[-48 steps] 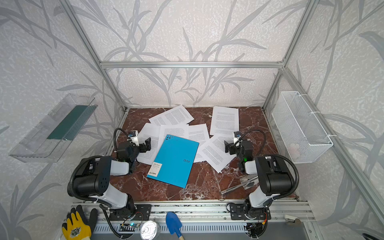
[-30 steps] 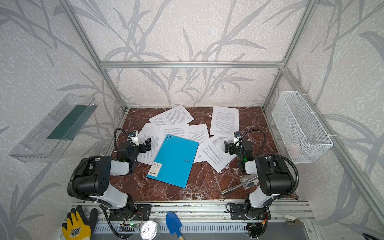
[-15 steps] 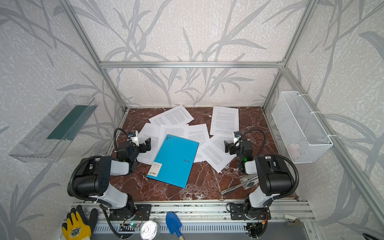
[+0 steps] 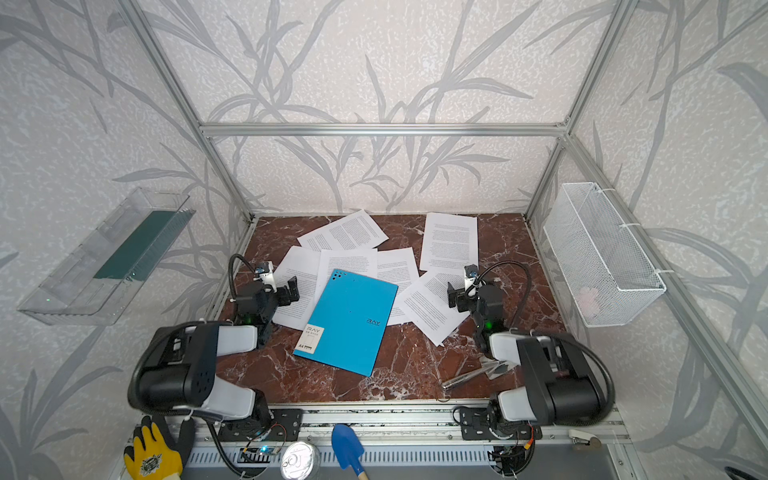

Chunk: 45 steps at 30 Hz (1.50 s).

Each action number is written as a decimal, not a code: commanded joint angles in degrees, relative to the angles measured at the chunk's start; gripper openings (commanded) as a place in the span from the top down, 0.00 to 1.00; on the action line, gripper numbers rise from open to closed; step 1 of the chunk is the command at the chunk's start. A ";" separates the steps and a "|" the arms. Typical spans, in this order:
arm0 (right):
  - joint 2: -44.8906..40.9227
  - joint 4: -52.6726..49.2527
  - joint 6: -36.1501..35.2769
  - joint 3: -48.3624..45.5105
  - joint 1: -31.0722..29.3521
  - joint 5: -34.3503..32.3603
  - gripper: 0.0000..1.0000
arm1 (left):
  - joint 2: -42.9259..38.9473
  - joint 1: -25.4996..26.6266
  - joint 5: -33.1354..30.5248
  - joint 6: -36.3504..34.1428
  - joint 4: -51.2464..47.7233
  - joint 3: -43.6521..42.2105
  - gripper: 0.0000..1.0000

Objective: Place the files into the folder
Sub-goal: 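Raise both grippers from rest toward the teal folder, then move the left gripper to the folder's near edge while right reaches far edge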

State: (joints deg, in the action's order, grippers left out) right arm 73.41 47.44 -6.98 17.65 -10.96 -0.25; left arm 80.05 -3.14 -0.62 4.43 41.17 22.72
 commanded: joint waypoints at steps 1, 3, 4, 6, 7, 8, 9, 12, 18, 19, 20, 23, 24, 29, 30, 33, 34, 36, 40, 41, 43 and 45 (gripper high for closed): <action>-13.51 -10.02 3.63 3.65 -2.18 -8.93 0.01 | -11.77 2.61 -16.15 14.98 -24.20 9.45 0.01; -17.49 -22.22 15.73 7.36 -2.08 -14.71 0.01 | -15.31 2.72 -11.82 21.08 -34.94 13.02 0.01; -18.62 -29.14 20.75 9.59 -1.76 -14.77 0.01 | -16.72 2.72 -9.22 24.39 -36.97 13.25 0.01; -18.92 -31.96 22.37 10.44 -1.43 -10.59 0.01 | -18.61 1.40 -5.63 38.13 -37.82 10.88 0.01; -18.68 -30.05 25.14 9.08 -1.43 -11.10 0.01 | -19.12 0.21 0.73 41.57 -37.26 9.82 0.01; -18.61 -27.14 31.38 7.06 -1.26 -12.64 0.01 | -19.27 -0.11 5.31 42.47 -37.78 9.58 0.01; -18.91 -22.93 35.89 4.08 0.13 -8.28 0.01 | -19.55 -0.16 9.03 41.16 -39.03 9.59 0.01; -15.33 -18.69 37.45 4.08 1.13 4.06 0.01 | -21.70 0.30 10.93 40.59 -48.31 10.06 0.01; -7.30 -39.16 39.75 16.35 -8.64 5.88 0.01 | -25.95 2.07 13.80 37.80 -57.18 7.18 0.01; -6.07 -40.42 39.47 17.16 -11.69 4.82 0.01 | -25.86 2.27 15.04 37.64 -57.45 6.47 0.02; -4.59 -41.83 38.99 18.10 -14.67 3.96 0.01 | -25.70 2.64 15.86 37.18 -57.84 5.84 0.03; 0.38 -42.56 38.87 20.17 -21.34 4.78 0.01 | -25.53 3.39 17.71 35.62 -58.76 4.28 0.07; 1.93 -42.52 38.81 20.89 -22.99 5.20 0.01 | -25.69 3.75 18.18 35.44 -58.50 3.81 0.09; 10.64 -41.83 39.20 26.03 -28.89 7.46 0.00 | -24.57 6.01 16.79 34.78 -57.35 2.88 0.11; 12.40 -41.91 39.39 27.15 -29.49 7.72 0.01 | -23.48 6.19 17.08 34.65 -56.84 2.94 0.13; 17.19 -42.39 39.96 29.87 -30.50 8.87 0.01 | -20.12 6.52 17.88 34.85 -54.75 2.86 0.18; 18.43 -41.90 40.45 30.31 -30.60 9.68 0.02 | -18.86 6.61 18.83 34.86 -53.95 2.86 0.19; 20.34 -41.08 41.07 30.77 -30.78 10.12 0.02 | -16.70 6.78 20.34 34.53 -53.59 3.35 0.21; 23.25 -40.69 41.44 32.11 -30.98 10.72 0.02 | -13.92 7.25 21.91 34.55 -51.79 3.09 0.25; 23.88 -40.88 41.59 32.43 -30.98 10.71 0.02 | -13.57 7.37 22.21 34.66 -51.21 2.88 0.26; 25.89 -41.03 41.79 33.34 -31.01 10.71 0.02 | -12.90 7.71 22.76 34.60 -50.63 2.86 0.28; 27.34 -40.97 41.96 34.21 -30.96 10.90 0.02 | -12.29 8.20 23.44 34.76 -50.03 2.72 0.29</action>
State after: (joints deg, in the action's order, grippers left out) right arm 98.74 6.17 34.24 49.60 -41.67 9.78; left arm 67.22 4.43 21.10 39.42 -10.70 25.69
